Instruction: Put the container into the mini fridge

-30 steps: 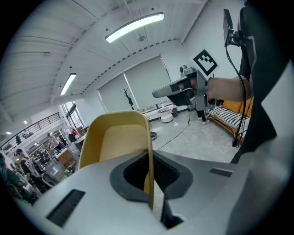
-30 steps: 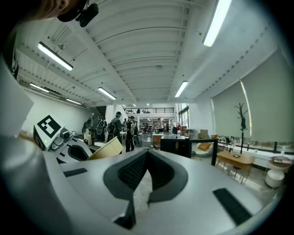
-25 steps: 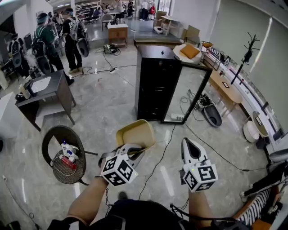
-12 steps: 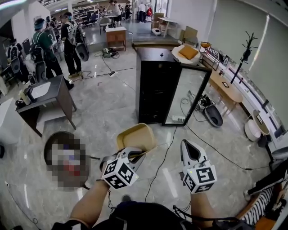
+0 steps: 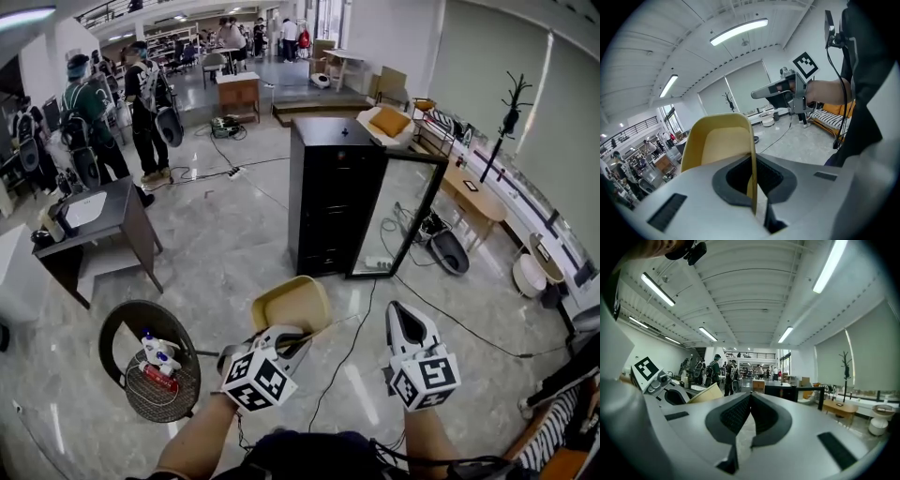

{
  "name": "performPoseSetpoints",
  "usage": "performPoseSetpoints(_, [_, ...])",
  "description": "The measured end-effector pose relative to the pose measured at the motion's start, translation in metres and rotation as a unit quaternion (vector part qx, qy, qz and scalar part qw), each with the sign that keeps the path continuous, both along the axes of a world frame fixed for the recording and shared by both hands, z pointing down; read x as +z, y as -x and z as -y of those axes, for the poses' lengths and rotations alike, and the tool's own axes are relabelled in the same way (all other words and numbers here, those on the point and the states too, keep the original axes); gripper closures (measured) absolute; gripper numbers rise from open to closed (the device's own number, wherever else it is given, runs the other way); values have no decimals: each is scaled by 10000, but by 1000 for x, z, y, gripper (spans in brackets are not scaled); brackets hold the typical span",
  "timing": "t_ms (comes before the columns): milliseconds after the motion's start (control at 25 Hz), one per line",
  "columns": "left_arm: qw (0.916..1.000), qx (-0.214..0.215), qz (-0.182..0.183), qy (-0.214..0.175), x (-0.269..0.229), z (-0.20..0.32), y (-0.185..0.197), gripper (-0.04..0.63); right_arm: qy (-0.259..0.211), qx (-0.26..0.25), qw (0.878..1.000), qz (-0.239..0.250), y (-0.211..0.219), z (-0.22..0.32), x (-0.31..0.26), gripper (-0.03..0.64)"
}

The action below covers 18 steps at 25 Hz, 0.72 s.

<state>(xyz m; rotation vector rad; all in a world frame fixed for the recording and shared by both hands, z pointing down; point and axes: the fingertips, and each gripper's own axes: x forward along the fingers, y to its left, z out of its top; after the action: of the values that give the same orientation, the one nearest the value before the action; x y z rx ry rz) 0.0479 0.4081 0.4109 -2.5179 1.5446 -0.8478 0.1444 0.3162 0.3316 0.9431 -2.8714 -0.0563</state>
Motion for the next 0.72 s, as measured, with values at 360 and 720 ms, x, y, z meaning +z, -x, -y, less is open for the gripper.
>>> performPoseSetpoints(360, [9999, 114, -69, 89, 13, 4, 42, 584, 24, 85, 9998, -186, 42, 12, 11, 601])
performPoseSetpoints(720, [9996, -135, -82, 215, 25, 51, 65, 584, 136, -172, 9998, -18, 70, 68, 21, 600])
